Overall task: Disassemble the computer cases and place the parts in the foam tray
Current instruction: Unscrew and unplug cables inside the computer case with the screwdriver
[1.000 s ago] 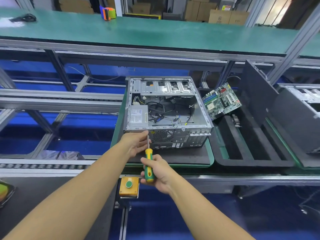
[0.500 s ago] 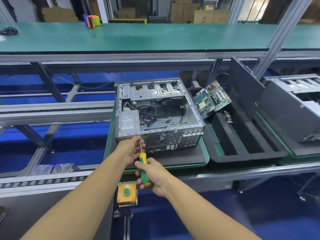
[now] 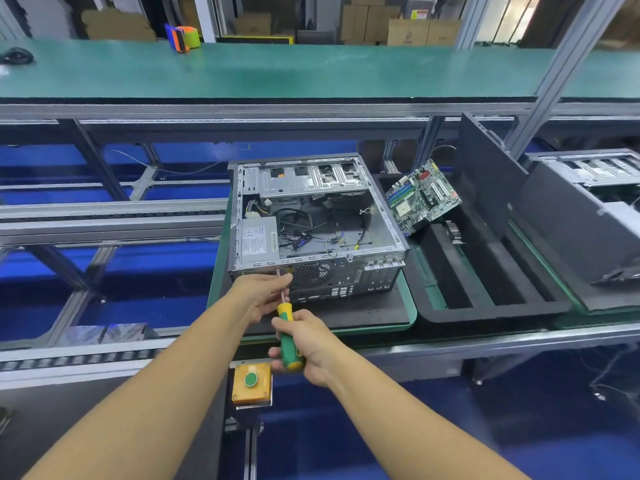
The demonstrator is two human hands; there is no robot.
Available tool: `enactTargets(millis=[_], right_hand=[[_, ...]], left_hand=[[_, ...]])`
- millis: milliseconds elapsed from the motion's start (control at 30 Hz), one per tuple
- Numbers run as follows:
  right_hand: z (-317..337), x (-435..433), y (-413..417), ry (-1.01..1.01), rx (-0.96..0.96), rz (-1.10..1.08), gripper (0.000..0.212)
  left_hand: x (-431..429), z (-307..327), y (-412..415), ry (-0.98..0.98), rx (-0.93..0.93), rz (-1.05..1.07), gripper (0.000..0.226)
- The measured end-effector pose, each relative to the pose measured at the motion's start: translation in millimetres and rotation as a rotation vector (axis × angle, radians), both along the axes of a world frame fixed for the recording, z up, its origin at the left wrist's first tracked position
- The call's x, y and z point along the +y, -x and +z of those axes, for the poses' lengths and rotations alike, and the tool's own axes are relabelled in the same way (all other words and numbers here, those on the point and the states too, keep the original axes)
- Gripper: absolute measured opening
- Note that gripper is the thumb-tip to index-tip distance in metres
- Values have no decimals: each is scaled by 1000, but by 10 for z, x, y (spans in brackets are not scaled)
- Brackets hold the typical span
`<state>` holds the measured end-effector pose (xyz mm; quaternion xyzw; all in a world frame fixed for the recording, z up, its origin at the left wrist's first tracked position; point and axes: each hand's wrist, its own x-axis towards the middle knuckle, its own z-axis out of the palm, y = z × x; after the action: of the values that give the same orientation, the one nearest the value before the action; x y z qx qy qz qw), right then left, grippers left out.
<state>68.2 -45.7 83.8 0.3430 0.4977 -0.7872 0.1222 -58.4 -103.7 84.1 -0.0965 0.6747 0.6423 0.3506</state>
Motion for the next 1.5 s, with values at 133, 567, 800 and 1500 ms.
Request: enactTargets(millis=[133, 567, 800, 1500], right_hand=[[75, 60, -22, 220, 11, 1, 30], [-33, 11, -25, 75, 17, -34, 20], [5, 51, -16, 157, 20, 15, 27], [152, 395, -77, 415, 248, -84, 11]], left_hand=[[-29, 24, 40, 11, -16, -24, 14], [-25, 27, 42, -115, -112, 103, 4], [-10, -34, 64, -111, -105, 128, 10], [-216, -93, -12, -175, -262, 189, 37]])
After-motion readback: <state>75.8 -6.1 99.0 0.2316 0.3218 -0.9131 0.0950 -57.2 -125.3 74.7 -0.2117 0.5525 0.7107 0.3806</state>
